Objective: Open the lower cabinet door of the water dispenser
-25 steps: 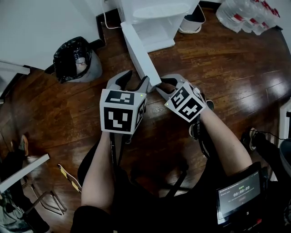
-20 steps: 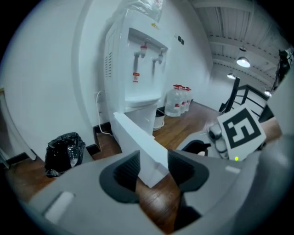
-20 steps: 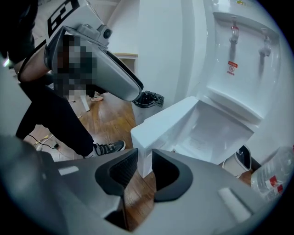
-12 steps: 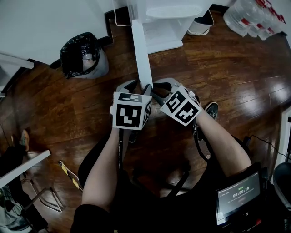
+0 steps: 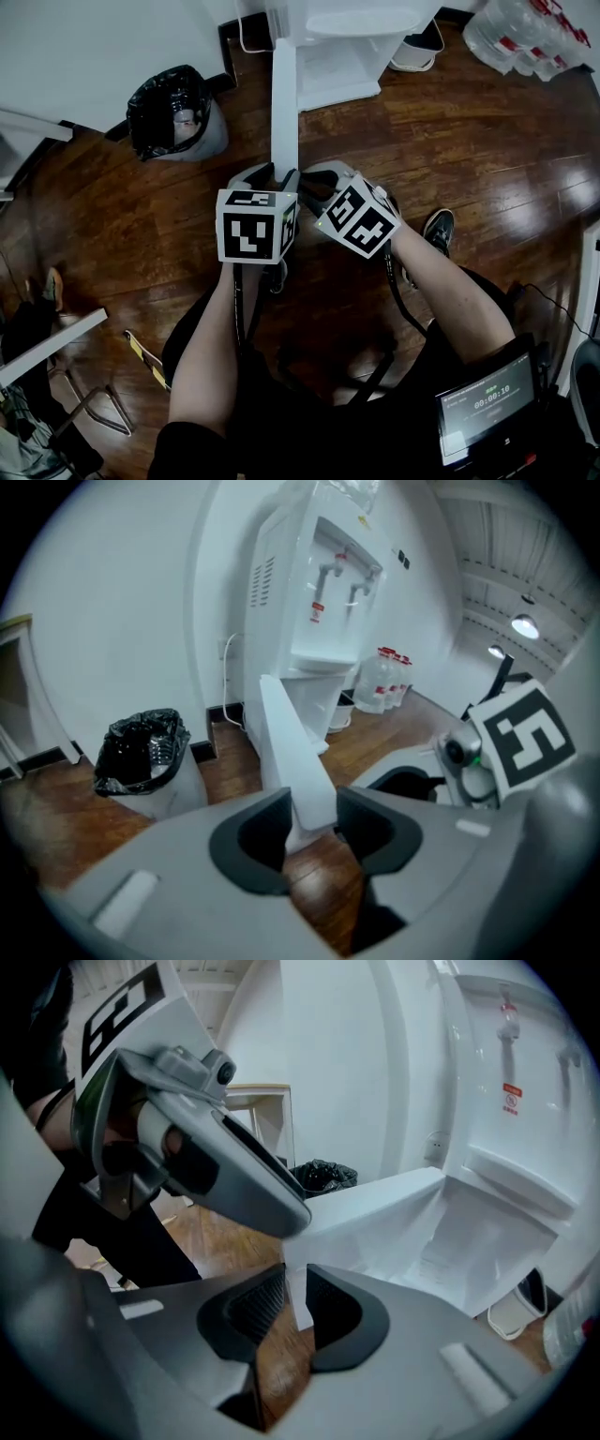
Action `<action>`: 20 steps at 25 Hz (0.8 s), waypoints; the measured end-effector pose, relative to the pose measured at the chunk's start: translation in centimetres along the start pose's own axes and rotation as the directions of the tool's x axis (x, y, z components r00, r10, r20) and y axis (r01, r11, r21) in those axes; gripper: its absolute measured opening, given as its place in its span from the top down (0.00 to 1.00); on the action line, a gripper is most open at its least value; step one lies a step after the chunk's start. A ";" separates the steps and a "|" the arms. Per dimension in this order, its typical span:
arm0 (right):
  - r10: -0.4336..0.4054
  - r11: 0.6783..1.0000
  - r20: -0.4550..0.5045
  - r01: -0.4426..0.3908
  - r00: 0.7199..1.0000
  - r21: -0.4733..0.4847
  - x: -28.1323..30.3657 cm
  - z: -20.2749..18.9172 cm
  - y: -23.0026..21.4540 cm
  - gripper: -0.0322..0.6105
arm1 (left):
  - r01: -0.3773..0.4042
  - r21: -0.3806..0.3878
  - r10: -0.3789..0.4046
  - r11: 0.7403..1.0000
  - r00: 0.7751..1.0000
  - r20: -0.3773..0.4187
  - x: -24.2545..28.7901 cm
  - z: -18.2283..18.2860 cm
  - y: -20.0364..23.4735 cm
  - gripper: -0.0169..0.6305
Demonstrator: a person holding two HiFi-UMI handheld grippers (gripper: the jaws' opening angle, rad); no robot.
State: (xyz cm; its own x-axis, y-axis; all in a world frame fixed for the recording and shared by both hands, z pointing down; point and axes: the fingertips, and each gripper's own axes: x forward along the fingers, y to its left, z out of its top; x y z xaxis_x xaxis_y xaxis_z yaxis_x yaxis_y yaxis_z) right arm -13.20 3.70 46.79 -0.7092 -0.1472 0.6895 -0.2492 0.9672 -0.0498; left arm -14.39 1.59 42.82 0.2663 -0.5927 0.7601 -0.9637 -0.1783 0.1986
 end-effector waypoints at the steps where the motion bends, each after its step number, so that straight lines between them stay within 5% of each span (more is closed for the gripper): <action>1: -0.011 1.000 -0.014 0.011 1.000 -0.020 0.0 -0.2 -0.2 0.84 | -0.005 -0.008 0.005 1.000 1.000 -0.002 -0.1 0.0 0.4 0.72; 6: -0.085 0.995 -0.033 0.083 0.996 -0.047 -1.4 -0.2 -2.3 0.84 | -0.060 -0.030 0.060 0.998 0.998 0.001 -0.8 0.2 2.7 0.75; 13: -0.171 0.985 0.069 0.171 0.983 0.003 -5.0 2.6 -5.0 0.84 | -0.156 -0.075 0.158 0.985 0.987 0.012 -1.7 0.2 6.2 0.75; 20: -0.236 0.970 0.146 0.225 0.961 0.088 -8.1 4.2 -6.5 0.85 | -0.291 -0.158 0.301 0.944 0.953 0.042 -2.9 0.5 10.3 0.76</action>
State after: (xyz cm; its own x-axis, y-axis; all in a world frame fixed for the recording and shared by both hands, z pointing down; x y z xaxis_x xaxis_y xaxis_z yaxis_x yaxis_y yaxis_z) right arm -8.60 -2.26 38.45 -0.7184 -0.4003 0.5689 -0.4599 0.8869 0.0434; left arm -25.02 1.07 42.39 -0.0355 -0.6510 0.7583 -0.9897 0.1283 0.0639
